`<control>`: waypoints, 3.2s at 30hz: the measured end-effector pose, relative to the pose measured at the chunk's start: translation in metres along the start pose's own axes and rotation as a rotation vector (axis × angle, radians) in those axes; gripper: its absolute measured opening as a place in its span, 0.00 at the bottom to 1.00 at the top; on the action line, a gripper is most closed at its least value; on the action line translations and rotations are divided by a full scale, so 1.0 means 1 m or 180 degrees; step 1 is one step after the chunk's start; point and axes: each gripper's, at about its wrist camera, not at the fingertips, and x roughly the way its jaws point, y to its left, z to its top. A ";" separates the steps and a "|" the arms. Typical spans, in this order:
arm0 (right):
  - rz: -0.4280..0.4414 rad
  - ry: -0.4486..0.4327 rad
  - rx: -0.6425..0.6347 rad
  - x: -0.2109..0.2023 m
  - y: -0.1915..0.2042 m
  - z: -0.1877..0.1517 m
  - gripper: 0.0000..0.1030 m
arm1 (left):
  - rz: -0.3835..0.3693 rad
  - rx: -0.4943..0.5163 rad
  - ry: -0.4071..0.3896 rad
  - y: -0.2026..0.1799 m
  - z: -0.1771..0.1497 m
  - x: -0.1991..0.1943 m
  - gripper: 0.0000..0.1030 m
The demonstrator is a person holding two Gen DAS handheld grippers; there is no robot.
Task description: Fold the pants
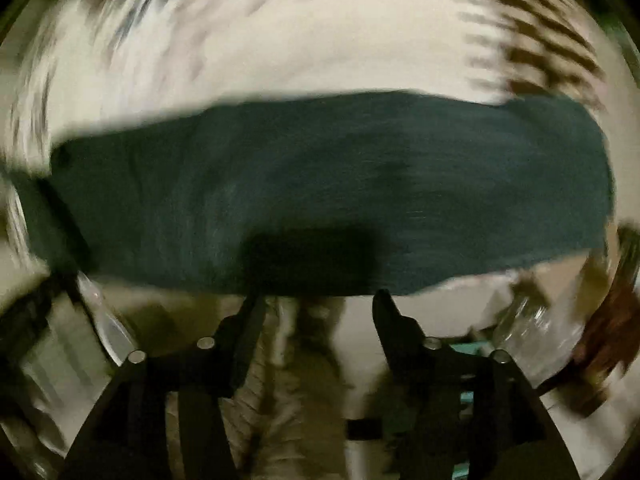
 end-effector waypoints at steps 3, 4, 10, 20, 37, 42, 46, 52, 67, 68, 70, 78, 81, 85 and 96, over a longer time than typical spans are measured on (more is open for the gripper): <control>0.0105 -0.0366 0.0918 -0.028 -0.075 -0.003 0.57 | -0.0127 -0.0004 -0.0200 -0.025 0.019 -0.011 0.63; 0.0117 -0.0450 0.1162 -0.032 -0.097 -0.002 0.57 | -0.0157 0.0016 -0.0251 -0.035 0.027 -0.012 0.65; 0.0011 -0.0588 0.2344 -0.011 -0.223 0.003 0.57 | -0.0264 0.0273 -0.0370 -0.102 0.080 0.013 0.70; -0.0005 -0.1130 0.2268 -0.034 -0.223 0.016 0.06 | -0.0251 0.0628 -0.0437 -0.158 0.090 0.030 0.70; 0.0203 -0.0569 0.1537 -0.046 -0.105 -0.004 0.56 | -0.0357 -0.0316 -0.0394 -0.004 0.063 0.007 0.70; 0.0567 -0.0257 0.1072 -0.026 0.026 -0.017 0.56 | -0.0020 -0.0857 -0.0454 0.128 0.045 -0.007 0.70; 0.0784 0.0093 0.1055 0.017 0.105 -0.032 0.56 | 0.0279 -0.1304 -0.0383 0.229 0.029 -0.001 0.70; 0.1001 0.0361 0.1550 0.078 0.157 -0.056 0.56 | 0.0352 -0.1961 -0.0206 0.332 0.012 0.032 0.69; -0.0021 0.0534 0.0243 0.046 0.252 -0.040 0.43 | -0.0131 -0.2383 -0.0180 0.394 -0.022 0.058 0.37; 0.0155 0.0509 0.0167 0.034 0.268 -0.036 0.47 | -0.0143 -0.2396 -0.0153 0.396 -0.022 0.053 0.37; 0.0602 0.0532 0.0062 0.024 0.301 -0.024 0.52 | -0.0192 -0.2402 -0.0181 0.399 -0.025 0.038 0.38; 0.1003 0.0702 0.0072 0.084 0.397 0.071 0.54 | -0.0024 -0.2141 -0.0576 0.412 0.034 0.032 0.72; 0.0785 0.0911 0.0213 0.114 0.404 0.098 0.46 | 0.0074 -0.1952 -0.0395 0.416 0.057 0.059 0.72; 0.0671 0.0812 0.0227 0.092 0.402 0.099 0.15 | 0.0119 -0.1783 -0.0286 0.420 0.066 0.077 0.72; 0.0949 0.0890 0.0467 0.101 0.395 0.130 0.22 | -0.0066 -0.2033 -0.0248 0.441 0.049 0.090 0.72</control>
